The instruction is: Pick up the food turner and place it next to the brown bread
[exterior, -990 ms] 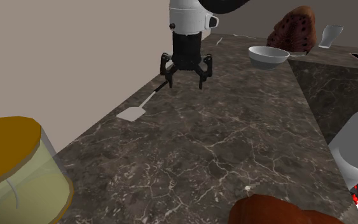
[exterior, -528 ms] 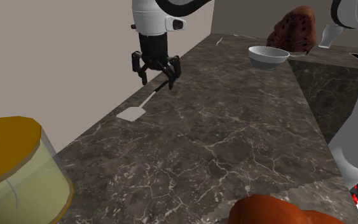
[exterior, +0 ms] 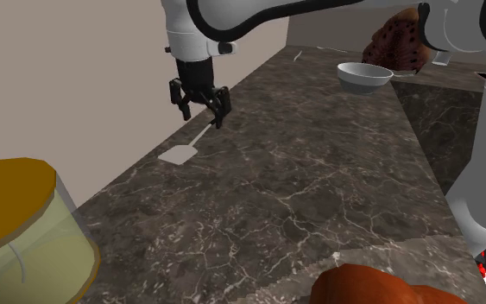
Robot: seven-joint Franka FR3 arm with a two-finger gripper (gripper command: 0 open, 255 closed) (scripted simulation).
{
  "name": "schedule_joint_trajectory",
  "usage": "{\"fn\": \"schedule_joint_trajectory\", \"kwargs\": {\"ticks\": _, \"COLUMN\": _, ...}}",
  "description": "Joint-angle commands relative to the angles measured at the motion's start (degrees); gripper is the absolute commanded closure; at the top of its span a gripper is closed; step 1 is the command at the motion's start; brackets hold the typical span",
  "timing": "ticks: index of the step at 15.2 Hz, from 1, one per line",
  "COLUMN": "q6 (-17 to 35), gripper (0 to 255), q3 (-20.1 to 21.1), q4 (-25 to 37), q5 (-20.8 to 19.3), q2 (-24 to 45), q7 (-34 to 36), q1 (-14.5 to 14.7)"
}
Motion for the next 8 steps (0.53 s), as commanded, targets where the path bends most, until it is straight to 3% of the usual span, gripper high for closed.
{"fn": "schedule_joint_trajectory", "kwargs": {"ticks": 1, "q6": 1.6, "gripper": 0, "q3": -0.1, "q4": -1.7, "q5": 0.0, "q2": -0.1, "q7": 0.1, "q1": -0.3}}
{"fn": "schedule_joint_trajectory", "kwargs": {"ticks": 8, "q6": 2.0, "gripper": 0, "q3": -0.1, "q4": -2.1, "q5": -0.1, "q2": -0.1, "q7": 0.2, "q1": -0.3}}
